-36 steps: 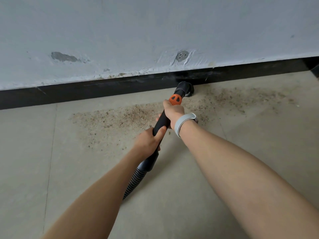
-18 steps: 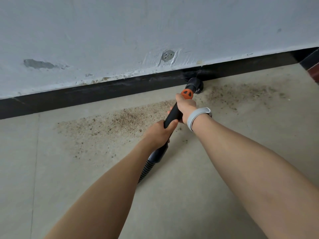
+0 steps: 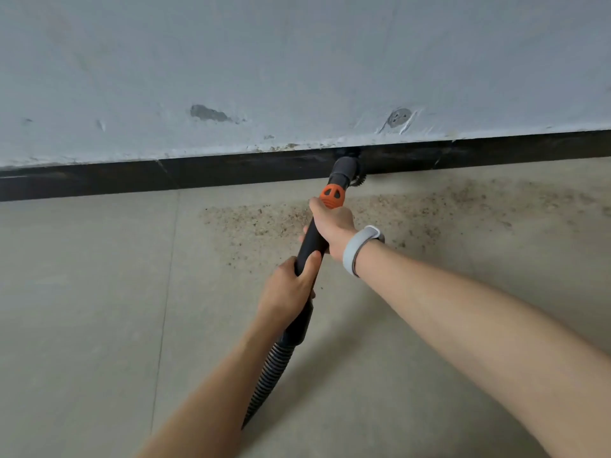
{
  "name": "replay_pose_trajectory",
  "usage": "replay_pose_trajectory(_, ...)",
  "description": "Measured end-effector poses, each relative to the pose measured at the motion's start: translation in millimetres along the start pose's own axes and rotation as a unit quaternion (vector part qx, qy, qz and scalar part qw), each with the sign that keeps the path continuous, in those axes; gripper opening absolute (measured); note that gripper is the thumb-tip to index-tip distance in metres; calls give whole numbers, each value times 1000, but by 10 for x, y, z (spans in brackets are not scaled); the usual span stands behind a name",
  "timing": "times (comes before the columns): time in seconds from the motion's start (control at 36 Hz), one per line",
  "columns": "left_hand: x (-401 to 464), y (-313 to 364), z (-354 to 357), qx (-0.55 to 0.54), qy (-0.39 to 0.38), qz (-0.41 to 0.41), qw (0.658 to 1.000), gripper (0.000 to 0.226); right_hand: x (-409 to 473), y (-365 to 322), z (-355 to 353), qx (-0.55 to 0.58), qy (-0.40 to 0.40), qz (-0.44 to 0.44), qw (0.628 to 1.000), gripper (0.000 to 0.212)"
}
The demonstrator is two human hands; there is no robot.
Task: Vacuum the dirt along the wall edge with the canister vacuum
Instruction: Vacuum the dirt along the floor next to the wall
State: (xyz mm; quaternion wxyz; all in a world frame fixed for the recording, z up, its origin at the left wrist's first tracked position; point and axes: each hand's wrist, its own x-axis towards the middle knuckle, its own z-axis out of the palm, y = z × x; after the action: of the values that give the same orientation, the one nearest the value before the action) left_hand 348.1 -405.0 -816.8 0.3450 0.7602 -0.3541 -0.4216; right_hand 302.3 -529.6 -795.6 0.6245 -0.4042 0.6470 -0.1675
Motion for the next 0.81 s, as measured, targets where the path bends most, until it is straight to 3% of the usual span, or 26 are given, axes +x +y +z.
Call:
replay_pose_trajectory(0.19, -371, -494, -657, -20, 89, -53, 994, 42, -422, 118, 864, -37, -118, 16, 992, 43)
replay_pose_trajectory(0.39, -602, -877, -1194, -16, 157, -98, 983, 43, -704, 273, 1634, -4, -197, 36, 980, 40)
replay_pose_trajectory(0.53, -694, -995, -1483, -12, 184, -116, 976, 45, -832, 295, 2022, -33, -219, 29, 975, 48)
replay_pose_trajectory(0.81, -948, -1217, -1764, -30, 156, -142, 977, 45, -993, 558, 2374, -65, -216, 49, 973, 59)
